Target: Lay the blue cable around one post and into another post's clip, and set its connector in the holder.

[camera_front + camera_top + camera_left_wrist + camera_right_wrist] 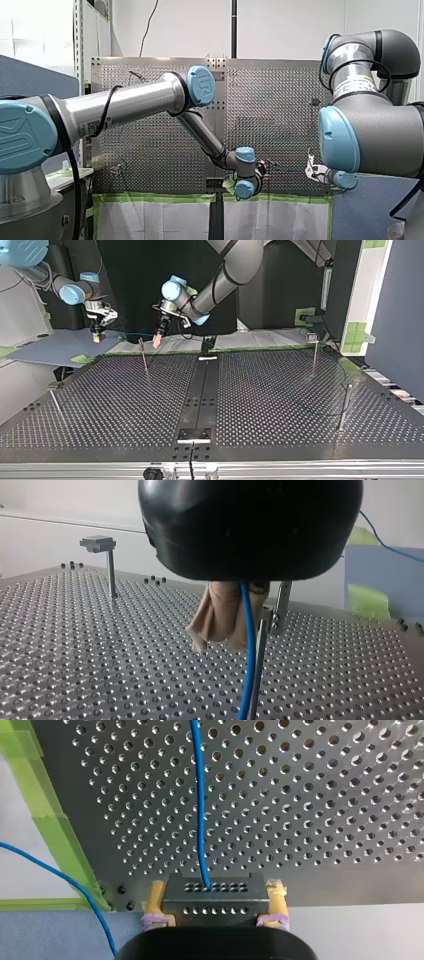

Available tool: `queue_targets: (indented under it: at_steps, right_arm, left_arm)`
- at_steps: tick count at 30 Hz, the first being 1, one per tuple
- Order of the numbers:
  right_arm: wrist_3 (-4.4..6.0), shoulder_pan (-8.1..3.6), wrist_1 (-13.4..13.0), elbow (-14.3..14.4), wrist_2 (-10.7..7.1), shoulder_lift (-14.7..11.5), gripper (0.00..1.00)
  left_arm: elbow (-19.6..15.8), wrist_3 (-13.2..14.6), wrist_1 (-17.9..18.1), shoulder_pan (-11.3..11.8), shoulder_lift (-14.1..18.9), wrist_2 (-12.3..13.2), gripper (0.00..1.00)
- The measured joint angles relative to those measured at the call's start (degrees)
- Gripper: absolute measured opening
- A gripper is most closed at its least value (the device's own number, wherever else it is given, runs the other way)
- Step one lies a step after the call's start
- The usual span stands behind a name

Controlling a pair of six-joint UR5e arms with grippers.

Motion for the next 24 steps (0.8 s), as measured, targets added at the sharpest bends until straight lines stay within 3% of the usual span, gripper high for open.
queue_targets:
  at_steps: [15, 24]
  right_arm:
    - [-0.87, 0.31, 1.7, -1.6, -0.10, 0.0, 0.00]
    - [-0.70, 0.40, 1.8, -2.1, -0.20, 0.0, 0.00]
  left_arm:
    - [0.5, 1.0, -0.5, 1.5, 0.0, 2.0, 0.00]
    - [0.5, 2.4, -0.9, 1.8, 0.0, 2.6, 0.00]
